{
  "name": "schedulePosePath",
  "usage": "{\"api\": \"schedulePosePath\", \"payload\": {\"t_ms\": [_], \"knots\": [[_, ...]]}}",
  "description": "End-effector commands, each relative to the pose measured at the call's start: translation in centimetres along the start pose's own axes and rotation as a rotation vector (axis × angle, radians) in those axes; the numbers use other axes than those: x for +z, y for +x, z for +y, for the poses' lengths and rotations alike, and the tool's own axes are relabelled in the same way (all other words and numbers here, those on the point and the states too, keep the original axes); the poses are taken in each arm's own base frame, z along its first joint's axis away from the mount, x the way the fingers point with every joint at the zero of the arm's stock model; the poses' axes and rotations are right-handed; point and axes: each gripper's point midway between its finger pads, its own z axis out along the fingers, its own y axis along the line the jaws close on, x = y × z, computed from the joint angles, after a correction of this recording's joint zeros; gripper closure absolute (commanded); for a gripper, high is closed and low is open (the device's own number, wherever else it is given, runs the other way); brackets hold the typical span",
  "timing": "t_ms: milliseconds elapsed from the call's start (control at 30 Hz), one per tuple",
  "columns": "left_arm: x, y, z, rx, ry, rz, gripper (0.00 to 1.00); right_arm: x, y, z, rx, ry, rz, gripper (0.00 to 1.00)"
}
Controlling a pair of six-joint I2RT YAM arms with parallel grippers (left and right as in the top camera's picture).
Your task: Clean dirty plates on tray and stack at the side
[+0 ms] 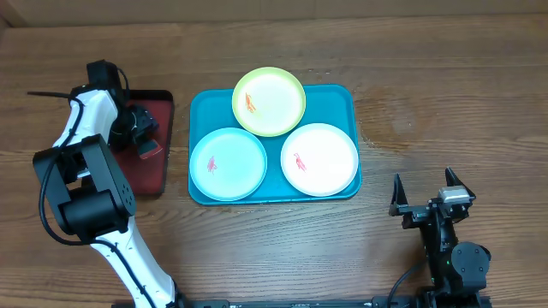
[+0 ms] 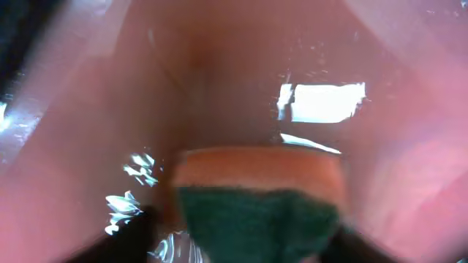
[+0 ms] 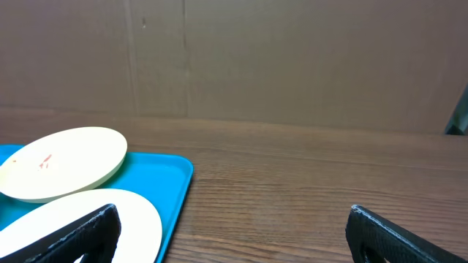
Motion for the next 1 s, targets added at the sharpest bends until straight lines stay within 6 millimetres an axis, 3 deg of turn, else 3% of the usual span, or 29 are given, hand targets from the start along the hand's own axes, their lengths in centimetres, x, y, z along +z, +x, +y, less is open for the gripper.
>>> {"api": "schedulePosePath", "payload": {"t_ms": [0, 67, 167, 200, 233, 267, 467, 600, 667, 800, 833, 900, 933, 967], "knots": [[0.3, -0.4, 0.0, 0.023, 0.001, -0.003, 0.78, 0.0, 0.1, -0.1, -0.001, 0.006, -0.006, 0.0], [0.3, -0.5, 0.0, 0.034, 0.001, -0.006, 0.96, 0.0, 0.1, -0.1, -0.001, 0.006, -0.006, 0.0], [0.3, -0.3, 0.1, 0.037, -0.004, 0.001, 0.95, 0.0, 0.1, -0.1, -0.001, 0.006, -0.006, 0.0], [0.3, -0.1, 0.2, 0.038, -0.007, 0.01, 0.77, 0.0, 0.1, -0.1, -0.001, 0.006, -0.006, 0.0], [0.3, 0.2, 0.3, 0.039, -0.011, 0.023, 0.35, 0.0, 0.1, -0.1, -0.001, 0.006, -0.006, 0.0], [0.3, 0.8, 0.4, 0.04, -0.012, 0.046, 0.0, 0.0, 0.1, -0.1, -0.001, 0.006, -0.006, 0.0], [-0.2, 4.2, 1.7, 0.048, -0.059, 0.189, 0.0, 0.0, 0.1, -0.1, -0.001, 0.006, -0.006, 0.0], [-0.4, 5.2, 2.0, 0.052, -0.074, 0.231, 0.03, 0.0, 0.1, -0.1, -0.001, 0.006, -0.006, 0.0], [-0.4, 5.3, 2.1, 0.052, -0.076, 0.234, 0.28, 0.0, 0.1, -0.1, -0.001, 0.006, -0.006, 0.0], [-0.4, 5.1, 2.0, 0.052, -0.074, 0.228, 0.89, 0.0, 0.1, -0.1, -0.001, 0.006, -0.006, 0.0], [-0.4, 5.1, 2.0, 0.052, -0.073, 0.225, 0.96, 0.0, 0.1, -0.1, -0.001, 0.006, -0.006, 0.0], [-0.3, 4.8, 1.9, 0.051, -0.07, 0.214, 0.96, 0.0, 0.1, -0.1, -0.001, 0.006, -0.006, 0.0], [-0.2, 4.6, 1.9, 0.051, -0.068, 0.204, 0.91, 0.0, 0.1, -0.1, -0.001, 0.006, -0.006, 0.0], [-0.2, 4.3, 1.8, 0.051, -0.066, 0.191, 0.62, 0.0, 0.1, -0.1, -0.001, 0.006, -0.006, 0.0]]}}
